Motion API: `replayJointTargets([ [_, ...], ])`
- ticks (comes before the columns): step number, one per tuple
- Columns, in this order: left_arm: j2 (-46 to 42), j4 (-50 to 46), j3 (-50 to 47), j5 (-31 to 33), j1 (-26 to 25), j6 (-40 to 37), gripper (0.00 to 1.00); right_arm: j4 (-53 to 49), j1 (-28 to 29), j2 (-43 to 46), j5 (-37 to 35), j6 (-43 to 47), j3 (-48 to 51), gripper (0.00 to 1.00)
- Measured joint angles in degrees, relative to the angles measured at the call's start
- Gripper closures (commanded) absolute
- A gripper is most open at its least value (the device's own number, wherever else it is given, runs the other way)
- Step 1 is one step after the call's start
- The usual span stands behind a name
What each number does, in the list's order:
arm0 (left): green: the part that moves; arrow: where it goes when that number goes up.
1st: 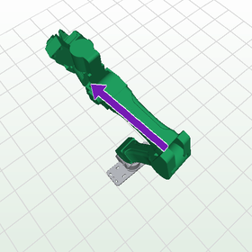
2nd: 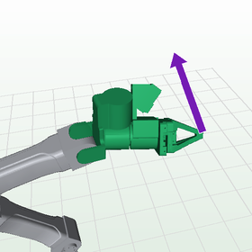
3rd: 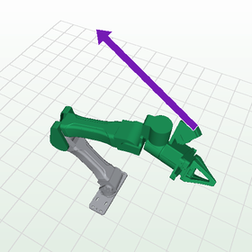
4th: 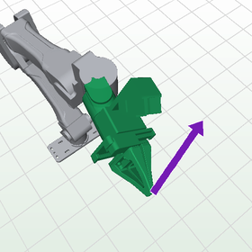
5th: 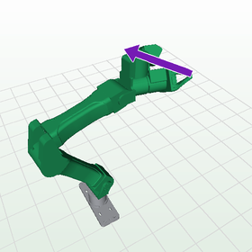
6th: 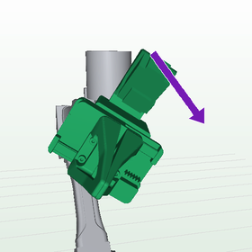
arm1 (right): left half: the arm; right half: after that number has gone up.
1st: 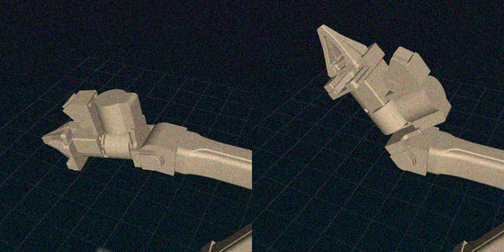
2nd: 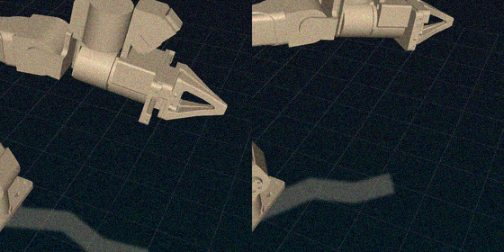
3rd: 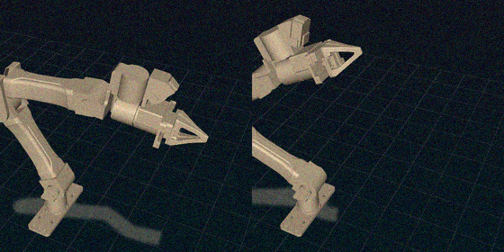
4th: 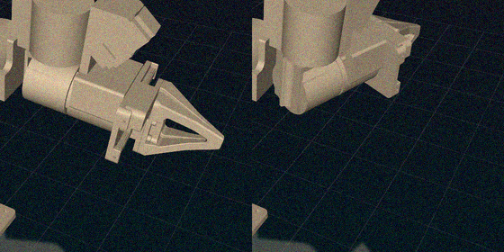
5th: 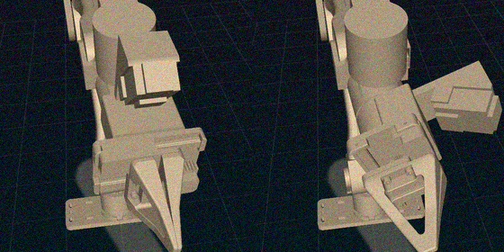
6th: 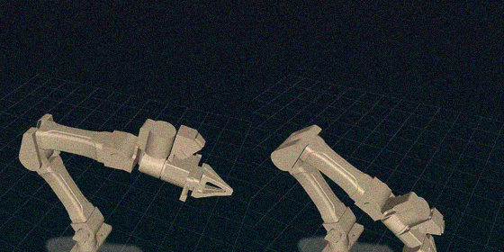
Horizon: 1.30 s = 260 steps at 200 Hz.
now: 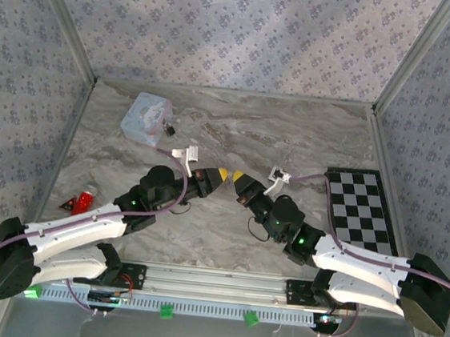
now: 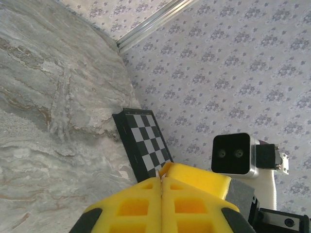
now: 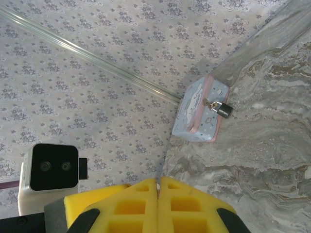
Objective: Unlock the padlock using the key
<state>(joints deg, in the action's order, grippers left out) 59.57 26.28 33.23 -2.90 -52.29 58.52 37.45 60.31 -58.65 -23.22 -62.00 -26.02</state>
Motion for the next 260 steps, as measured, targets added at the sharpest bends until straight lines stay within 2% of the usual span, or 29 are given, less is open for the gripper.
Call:
replayJointTargets([
  [28, 0.0, -6.86, 3.5, -0.28, 0.94, -5.18, 1.0, -4.81, -0.04, 0.0, 1.62, 3.15, -1.64, 0.39],
  [45, 0.02, -16.02, 8.5, -0.92, 3.76, -12.0, 1.0, -11.41, -0.44, 0.2, 3.96, 7.37, -5.42, 0.2],
  [51, 0.11, -19.34, 10.49, -1.16, 4.87, -14.27, 1.0, -13.38, -0.7, 0.61, 5.07, 9.49, -6.64, 0.17],
  [89, 2.21, -38.23, 22.45, -5.16, 12.11, -29.86, 1.0, -16.52, -4.87, 7.15, 13.81, 25.44, -5.29, 0.16],
  [109, 4.52, -45.99, 25.9, -9.64, 12.83, -36.83, 1.0, -15.65, -8.79, 9.6, 20.5, 30.51, -0.63, 0.16],
  [139, 7.61, -54.86, 28.94, -17.9, 12.81, -44.7, 1.0, -13.2, -13.92, 9.75, 31.19, 33.29, 3.52, 0.17],
  [185, 7.96, -59.08, 30.47, -27.56, 11.47, -50.66, 1.0, -6.25, -13.81, 8.61, 42.36, 36.0, 4.15, 0.26],
  [204, 8.0, -59.63, 30.73, -29.31, 10.1, -52.37, 1.0, -3.17, -13.16, 6.91, 44.52, 35.98, 4.52, 0.31],
  [220, 8.11, -59.87, 30.77, -30.27, 9.4, -53.59, 1.0, -1.31, -12.35, 5.38, 45.83, 36.15, 4.81, 0.41],
  [260, 8.9, -61.07, 31.78, -31.43, 9.4, -55.58, 1.0, 1.68, -11.23, 3.69, 48.43, 37.29, 5.14, 0.56],
])
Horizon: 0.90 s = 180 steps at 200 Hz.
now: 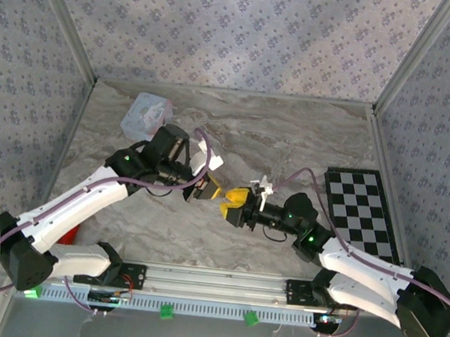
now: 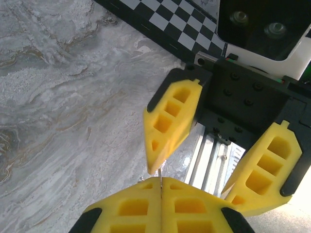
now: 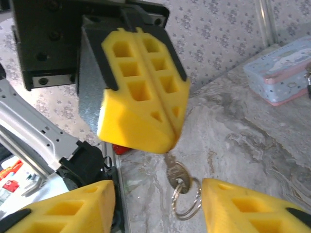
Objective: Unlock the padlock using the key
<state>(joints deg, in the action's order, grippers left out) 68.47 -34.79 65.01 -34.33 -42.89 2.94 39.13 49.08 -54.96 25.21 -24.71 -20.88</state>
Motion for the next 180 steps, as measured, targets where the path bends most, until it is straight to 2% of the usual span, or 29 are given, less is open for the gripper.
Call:
replayJointTargets([
  [24, 0.0, -0.22, 0.2, -0.59, 0.0, -0.83, 1.0, 0.35, -0.02, 0.0, 0.59, 0.66, 0.17, 0.65],
  [94, 0.0, -0.79, 0.2, -2.84, 0.0, -2.05, 1.0, 0.98, -0.02, -0.35, 1.33, 1.27, 0.44, 0.72],
  [134, 0.0, -1.09, 0.2, -3.82, 0.0, -2.4, 1.0, 1.62, -0.02, -1.57, 2.01, 1.46, 0.44, 0.8],
  [180, 0.02, -1.27, 0.2, -4.02, 0.0, -2.54, 1.0, 2.32, -0.02, -2.38, 2.56, 1.44, 0.44, 0.83],
])
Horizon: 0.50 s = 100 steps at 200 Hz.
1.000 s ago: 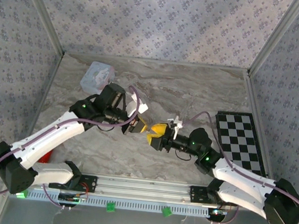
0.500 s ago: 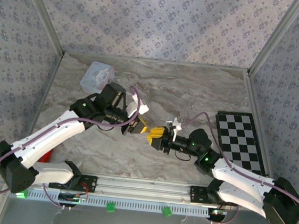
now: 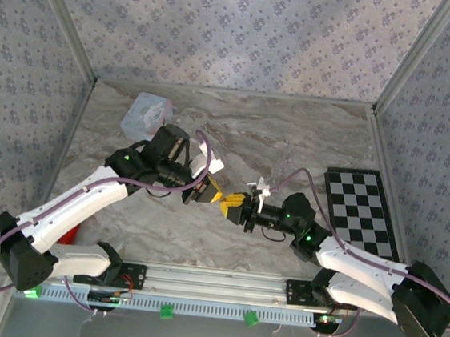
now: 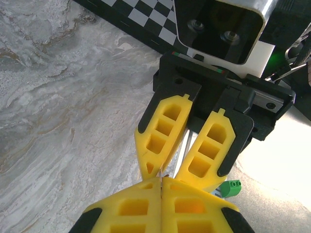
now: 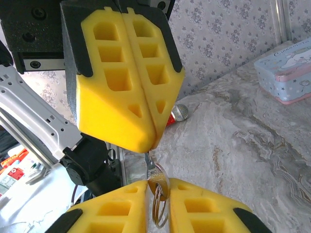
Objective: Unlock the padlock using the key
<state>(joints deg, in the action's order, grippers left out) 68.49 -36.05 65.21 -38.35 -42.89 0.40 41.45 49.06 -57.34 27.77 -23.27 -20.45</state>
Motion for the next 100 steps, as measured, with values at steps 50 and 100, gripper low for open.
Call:
replayJointTargets([
  [50, 0.22, 0.0, 0.0, 0.0, 0.0, -0.39, 1.0, 1.86, 0.0, -0.11, 0.15, -0.85, 0.0, 0.71],
  [100, 0.31, -0.02, 0.0, -0.87, 0.0, -0.42, 1.0, 3.21, -0.07, -0.76, 0.15, -1.68, 0.0, 0.84],
])
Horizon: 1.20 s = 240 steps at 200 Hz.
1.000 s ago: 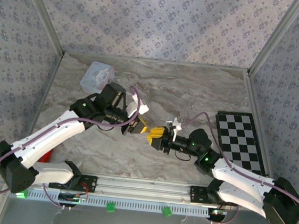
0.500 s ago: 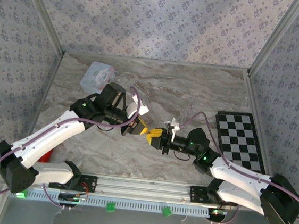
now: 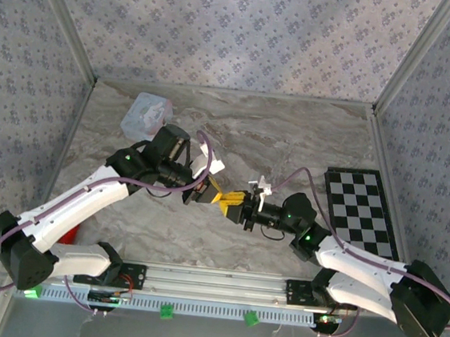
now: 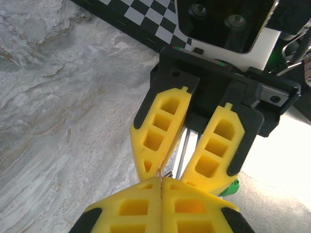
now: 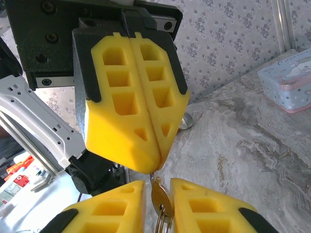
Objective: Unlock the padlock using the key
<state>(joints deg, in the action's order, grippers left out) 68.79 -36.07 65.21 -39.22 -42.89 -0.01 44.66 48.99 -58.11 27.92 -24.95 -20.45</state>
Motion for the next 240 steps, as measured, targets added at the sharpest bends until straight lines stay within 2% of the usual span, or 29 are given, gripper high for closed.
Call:
replayJointTargets([
  [44, 0.0, -0.17, 0.0, -0.15, 0.02, -0.04, 1.0, 0.35, 0.0, -0.42, 0.02, -0.33, 0.0, 1.0],
  [82, -0.02, -0.15, 0.0, 0.26, 0.02, -0.2, 1.0, 0.33, -0.11, -0.39, -0.02, -0.28, 0.02, 1.0],
  [122, -1.18, 1.42, -0.31, 2.21, 0.07, 0.42, 0.77, -0.66, -0.11, 0.55, -1.6, -0.28, 0.02, 1.0],
  [141, -3.39, 4.55, -2.14, 4.55, 0.98, 2.38, 0.61, -3.41, -0.17, 1.75, -3.93, -0.31, 0.0, 1.0],
  [185, -13.27, 15.08, -11.82, 15.8, 7.32, 10.75, 0.35, -12.96, -1.4, 2.21, -11.21, -1.77, -0.28, 1.0],
  [199, -16.41, 17.66, -15.08, 20.65, 9.62, 14.1, 0.31, -15.47, -1.97, 2.19, -13.03, -2.73, -0.42, 1.0],
  [240, -19.56, 23.5, -23.41, 32.04, 15.87, 21.49, 0.31, -21.24, -2.25, 1.46, -16.7, -4.26, -2.12, 1.0],
])
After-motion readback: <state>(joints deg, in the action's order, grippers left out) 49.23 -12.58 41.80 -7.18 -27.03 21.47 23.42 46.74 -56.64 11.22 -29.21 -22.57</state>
